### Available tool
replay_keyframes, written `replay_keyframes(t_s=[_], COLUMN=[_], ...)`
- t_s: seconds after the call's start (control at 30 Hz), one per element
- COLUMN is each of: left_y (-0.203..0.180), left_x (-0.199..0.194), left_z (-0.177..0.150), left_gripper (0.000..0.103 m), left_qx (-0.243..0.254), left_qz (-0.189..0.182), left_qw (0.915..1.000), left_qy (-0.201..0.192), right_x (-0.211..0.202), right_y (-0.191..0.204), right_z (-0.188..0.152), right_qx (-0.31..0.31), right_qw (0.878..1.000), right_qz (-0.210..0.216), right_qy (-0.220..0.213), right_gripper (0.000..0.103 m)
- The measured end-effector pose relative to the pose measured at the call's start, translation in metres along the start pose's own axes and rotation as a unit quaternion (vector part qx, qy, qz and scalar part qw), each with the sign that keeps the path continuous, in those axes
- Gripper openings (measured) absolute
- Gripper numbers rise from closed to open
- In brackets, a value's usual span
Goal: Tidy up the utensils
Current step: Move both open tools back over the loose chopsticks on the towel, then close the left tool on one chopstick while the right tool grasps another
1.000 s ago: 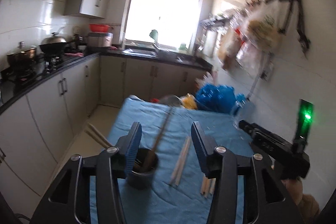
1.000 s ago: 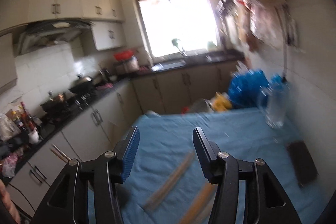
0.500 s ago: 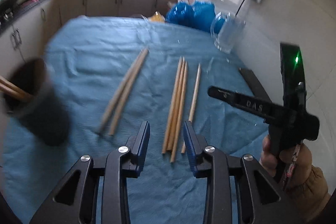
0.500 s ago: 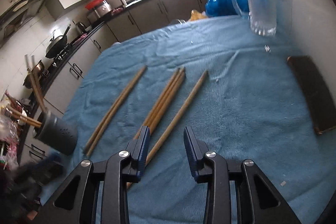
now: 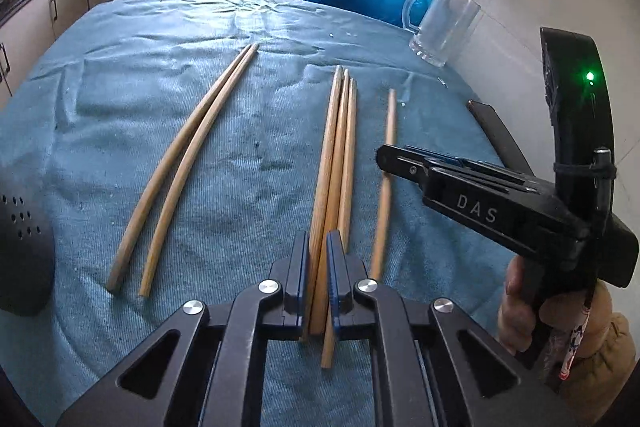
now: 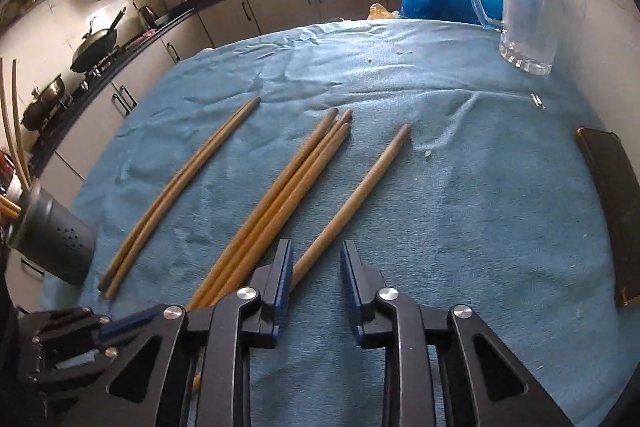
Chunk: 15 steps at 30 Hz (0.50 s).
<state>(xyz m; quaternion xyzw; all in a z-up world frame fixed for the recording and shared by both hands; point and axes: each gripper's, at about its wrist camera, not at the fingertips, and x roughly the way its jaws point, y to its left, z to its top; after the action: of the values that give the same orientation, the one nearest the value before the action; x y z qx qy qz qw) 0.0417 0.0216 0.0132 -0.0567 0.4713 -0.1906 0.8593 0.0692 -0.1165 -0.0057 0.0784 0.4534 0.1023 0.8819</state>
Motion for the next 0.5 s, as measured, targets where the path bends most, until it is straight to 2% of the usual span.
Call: replay_keyframes(t_s=[0.17,0.2,0.33,0.5], left_y=[-0.003,-0.004,-0.003,0.010], left_x=[0.004,0.005,0.008,-0.003], left_z=[0.007,0.009,0.014,0.002], left_gripper=[0.008,0.003,0.000,0.000], left_qx=[0.002,0.003,0.003,-0.025], left_qz=[0.012,0.028,0.088,0.069], left_qw=[0.9999,0.9996,0.9959,0.9971], left_qy=[0.004,0.004,0.019,0.021], right_x=[0.002,0.003,0.005,0.000], right_y=[-0.003,-0.003,-0.002,-0.007], right_z=[0.005,0.006,0.012,0.007], right_qx=[-0.017,-0.020,-0.025,-0.015], right_qw=[0.999,0.998,0.996,0.995], right_qz=[-0.047,-0.053,-0.079,-0.094], right_qy=[0.004,0.006,0.015,0.022], right_gripper=[0.020,0.020,0.018,0.013])
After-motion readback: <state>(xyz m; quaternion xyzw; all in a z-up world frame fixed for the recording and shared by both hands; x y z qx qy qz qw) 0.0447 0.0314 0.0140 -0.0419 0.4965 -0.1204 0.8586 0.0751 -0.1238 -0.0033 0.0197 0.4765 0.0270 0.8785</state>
